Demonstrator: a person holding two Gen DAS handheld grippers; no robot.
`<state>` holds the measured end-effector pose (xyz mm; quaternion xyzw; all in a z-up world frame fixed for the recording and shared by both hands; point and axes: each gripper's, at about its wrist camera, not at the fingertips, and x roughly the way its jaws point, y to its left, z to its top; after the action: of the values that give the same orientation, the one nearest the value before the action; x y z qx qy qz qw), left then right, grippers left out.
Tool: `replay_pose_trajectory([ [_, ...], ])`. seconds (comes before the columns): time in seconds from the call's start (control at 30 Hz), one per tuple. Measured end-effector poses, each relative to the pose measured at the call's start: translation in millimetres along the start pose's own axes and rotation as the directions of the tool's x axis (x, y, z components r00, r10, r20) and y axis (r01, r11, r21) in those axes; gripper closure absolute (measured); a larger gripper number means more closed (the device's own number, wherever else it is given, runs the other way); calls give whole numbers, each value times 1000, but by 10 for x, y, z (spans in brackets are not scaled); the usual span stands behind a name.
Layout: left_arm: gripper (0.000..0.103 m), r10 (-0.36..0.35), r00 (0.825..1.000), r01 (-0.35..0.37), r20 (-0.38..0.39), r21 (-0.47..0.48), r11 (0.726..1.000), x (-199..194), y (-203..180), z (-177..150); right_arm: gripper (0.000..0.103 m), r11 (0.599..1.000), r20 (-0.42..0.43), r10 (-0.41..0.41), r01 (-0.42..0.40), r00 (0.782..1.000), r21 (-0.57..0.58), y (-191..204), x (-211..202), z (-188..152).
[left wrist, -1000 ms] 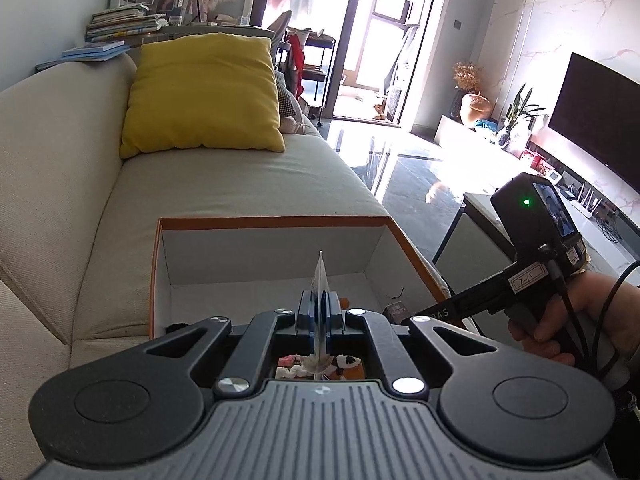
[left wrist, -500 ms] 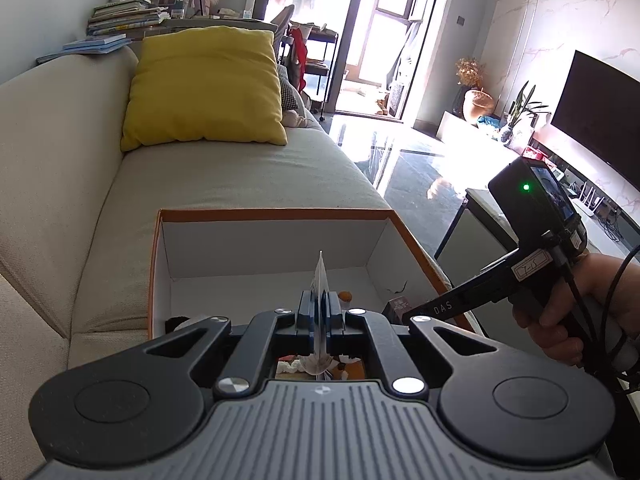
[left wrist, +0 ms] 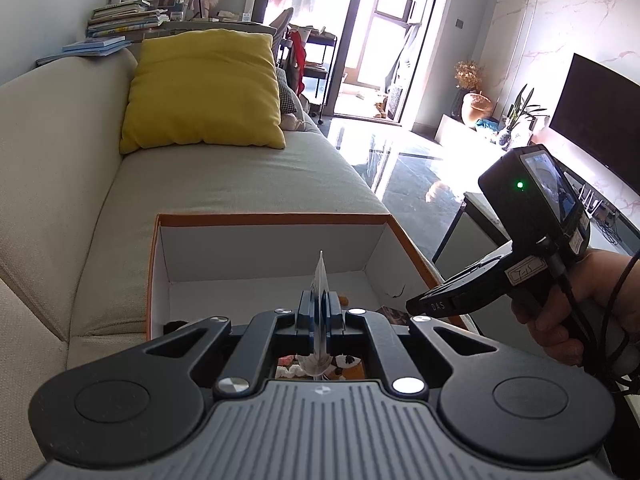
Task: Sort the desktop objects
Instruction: 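Lower the photo card box into the box and open the right gripper, then lower the lotion tube into the box with the left gripper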
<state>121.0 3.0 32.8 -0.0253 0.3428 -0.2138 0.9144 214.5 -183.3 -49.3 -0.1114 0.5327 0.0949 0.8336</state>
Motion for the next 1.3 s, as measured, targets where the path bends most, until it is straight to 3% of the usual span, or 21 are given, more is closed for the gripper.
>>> replay_pose_trajectory([
  [0.37, 98, 3, 1000, -3, -8, 3, 1000, 11, 17, 8, 103, 999, -107, 50, -49, 993, 9, 38, 384, -12],
  [0.47, 98, 3, 1000, -3, -20, 8, 1000, 51, 16, 13, 103, 995, -158, 97, -91, 983, 41, 5, 517, -69],
  [0.63, 98, -4, 999, 5, -33, 24, 1000, 124, -36, 54, 103, 990, -145, 138, -136, 980, 24, 11, 488, -111],
  [0.83, 98, -60, 997, 64, -44, 87, 994, 328, -256, 201, 103, 986, 58, 167, -169, 984, 18, -283, -54, -24],
  [1.0, 98, -104, 992, 115, -71, 184, 976, 725, -556, 337, 99, 982, 211, 164, -181, 964, 62, -666, -361, 18],
  [1.17, 98, -86, 988, 116, -126, 249, 962, 1272, -730, 424, 99, 970, 254, 186, -219, 949, 106, -932, -286, -75],
  [1.3, 98, -70, 981, 109, -182, 212, 971, 1644, -743, 429, 99, 961, 249, 202, -241, 947, 137, -1019, -141, -123],
])
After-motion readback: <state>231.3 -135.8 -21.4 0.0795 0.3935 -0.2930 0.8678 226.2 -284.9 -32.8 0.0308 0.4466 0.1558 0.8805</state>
